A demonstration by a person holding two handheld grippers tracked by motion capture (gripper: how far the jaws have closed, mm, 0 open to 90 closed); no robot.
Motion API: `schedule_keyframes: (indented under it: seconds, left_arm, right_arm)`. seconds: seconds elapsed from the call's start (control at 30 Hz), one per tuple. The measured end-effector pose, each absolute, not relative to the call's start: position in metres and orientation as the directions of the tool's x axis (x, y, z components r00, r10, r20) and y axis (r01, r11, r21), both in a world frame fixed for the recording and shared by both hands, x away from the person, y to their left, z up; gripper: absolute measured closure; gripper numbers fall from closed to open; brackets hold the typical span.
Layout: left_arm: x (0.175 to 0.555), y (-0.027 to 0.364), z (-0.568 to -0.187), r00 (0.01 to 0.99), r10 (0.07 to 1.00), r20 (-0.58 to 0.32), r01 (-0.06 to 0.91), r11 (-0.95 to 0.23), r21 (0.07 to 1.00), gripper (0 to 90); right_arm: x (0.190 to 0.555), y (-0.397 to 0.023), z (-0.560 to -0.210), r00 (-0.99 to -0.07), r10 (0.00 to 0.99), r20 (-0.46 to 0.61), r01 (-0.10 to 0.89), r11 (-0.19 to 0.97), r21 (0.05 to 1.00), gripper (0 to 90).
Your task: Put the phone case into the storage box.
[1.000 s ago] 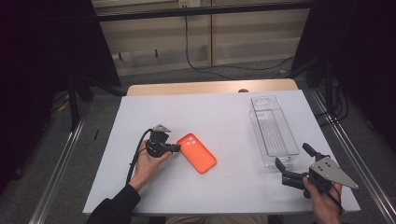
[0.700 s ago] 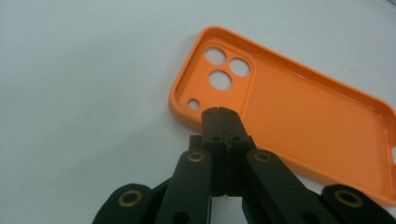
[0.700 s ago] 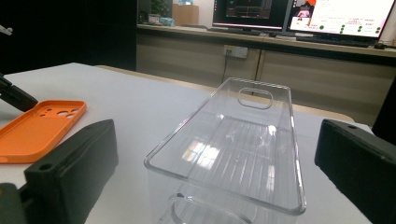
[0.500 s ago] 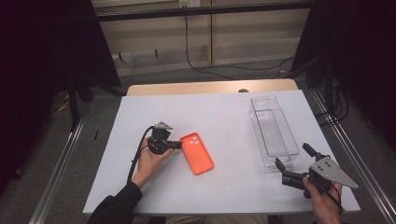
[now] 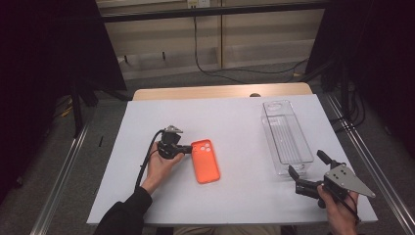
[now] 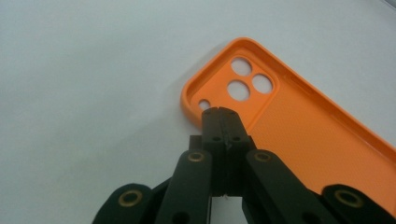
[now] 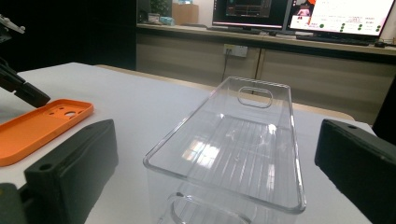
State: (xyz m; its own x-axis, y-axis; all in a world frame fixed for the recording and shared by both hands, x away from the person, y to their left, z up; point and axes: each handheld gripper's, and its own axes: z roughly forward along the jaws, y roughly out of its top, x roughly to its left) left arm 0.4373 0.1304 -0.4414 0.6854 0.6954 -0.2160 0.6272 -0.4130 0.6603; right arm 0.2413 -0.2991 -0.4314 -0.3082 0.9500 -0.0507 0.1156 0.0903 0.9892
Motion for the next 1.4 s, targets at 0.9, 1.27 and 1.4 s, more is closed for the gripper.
schedule_keyframes:
  seconds: [0.9,1.27,1.4]
  left_arm:
    - [0.447,0.121,-0.444,0.673,0.709,-0.212,0.634,-0.404,0.660,90.0]
    - [0.455,0.116,-0.447,0.666,0.713,-0.220,0.642,-0.398,0.655,90.0]
    - [0.457,0.114,-0.447,0.667,0.712,-0.222,0.643,-0.398,0.654,90.0]
  right_arm:
    - [0.241,-0.299,-0.431,-0.312,0.949,-0.047,0.111,0.086,0.990,0.0]
    - [0.241,-0.299,-0.432,-0.312,0.949,-0.043,0.114,0.082,0.990,0.0]
    - [0.241,-0.299,-0.432,-0.310,0.950,-0.041,0.118,0.081,0.990,0.0]
